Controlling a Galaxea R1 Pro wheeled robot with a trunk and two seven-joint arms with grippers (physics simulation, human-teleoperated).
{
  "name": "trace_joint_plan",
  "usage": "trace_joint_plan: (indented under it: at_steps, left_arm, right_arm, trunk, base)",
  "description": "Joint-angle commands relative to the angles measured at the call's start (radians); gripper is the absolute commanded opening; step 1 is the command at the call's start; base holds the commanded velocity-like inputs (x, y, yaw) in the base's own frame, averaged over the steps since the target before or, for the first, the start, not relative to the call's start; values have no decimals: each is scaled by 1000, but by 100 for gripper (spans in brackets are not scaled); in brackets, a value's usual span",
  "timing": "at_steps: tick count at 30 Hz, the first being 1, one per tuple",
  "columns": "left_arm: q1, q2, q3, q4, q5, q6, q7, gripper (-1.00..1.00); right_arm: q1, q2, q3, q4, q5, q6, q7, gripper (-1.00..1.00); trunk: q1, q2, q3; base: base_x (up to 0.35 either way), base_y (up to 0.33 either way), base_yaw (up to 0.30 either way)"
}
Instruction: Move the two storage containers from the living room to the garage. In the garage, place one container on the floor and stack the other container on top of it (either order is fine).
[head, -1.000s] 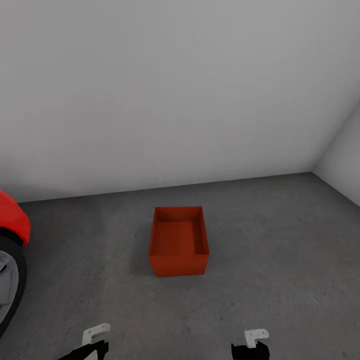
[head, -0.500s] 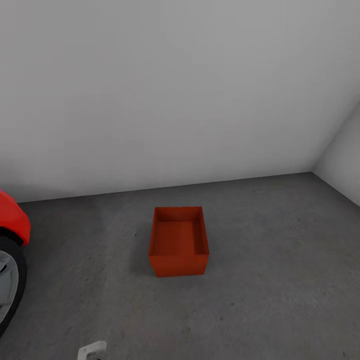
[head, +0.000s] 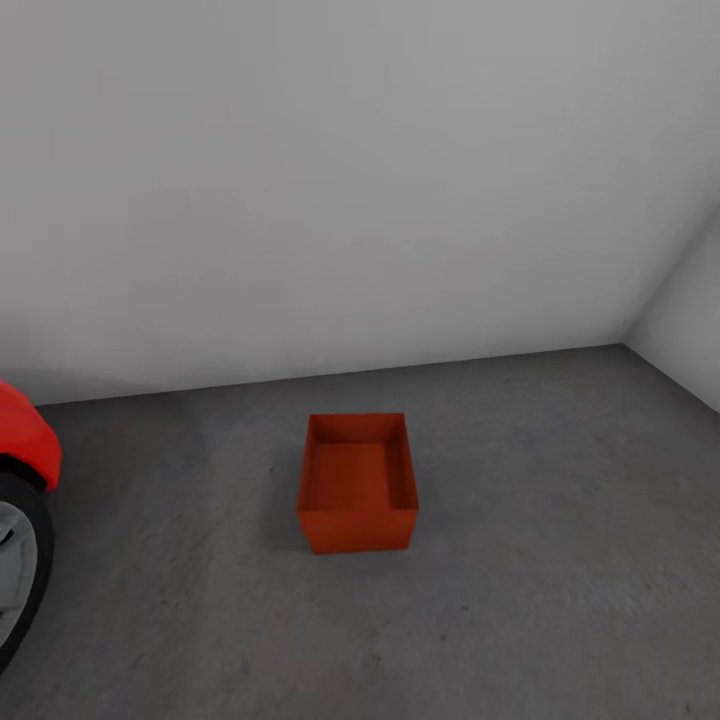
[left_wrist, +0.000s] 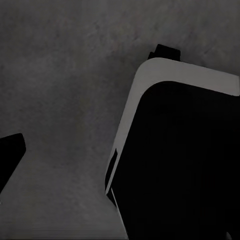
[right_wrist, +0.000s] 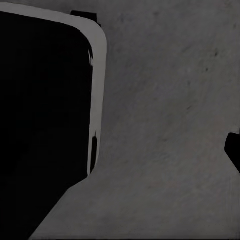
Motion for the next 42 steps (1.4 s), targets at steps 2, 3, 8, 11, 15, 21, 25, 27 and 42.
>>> trace_joint_plan:
  at_steps: [2,3,8,11,15,21,25,27,42]
  left_arm:
    - [15,-1,-1,0,4,-2,1,100]
    - [26,-3,-1,0,2,-3,1,100]
    - [53,-5,-1,-1,0,-9,1,100]
    - [56,-5,-1,-2,-1,-10,2,100]
    - [58,-3,-1,-3,0,-10,3,100]
    - [59,-1,3,-8,-2,-9,3,100]
    - [59,-3,7,-16,-1,-10,3,100]
    - [59,-5,7,-17,-1,-10,4,100]
    - [59,-6,5,-16,0,-10,4,100]
  right_arm:
    - [10,13,3,3,-2,-6,-2,100]
    - [20,21,3,3,-5,-6,-5,100]
    - [37,37,4,3,-7,-9,-11,100]
    - [40,40,4,3,-4,-13,-12,100]
    - [42,42,5,2,-3,-14,-12,100]
    - [42,44,5,2,-8,-9,-12,100]
    - [42,47,5,2,-10,-3,-12,100]
    - [42,55,5,2,-11,-1,-12,100]
    - [42,94,1,2,-56,-4,-13,100]
  trunk:
    - [0,-1,-1]
    - [0,-1,-1]
    - [0,-1,-1]
    - [0,-1,0]
    - [0,-1,3]
    - [0,-1,12]
    - [0,-1,18]
    - [0,-1,22]
    - [0,-1,46]
  base:
    - [0,0,0]
    - [0,0,0]
    - [0,0,0]
    - [0,0,0]
    - [0,0,0]
    - [0,0,0]
    - [0,0,0]
    - [0,0,0]
    - [0,0,0]
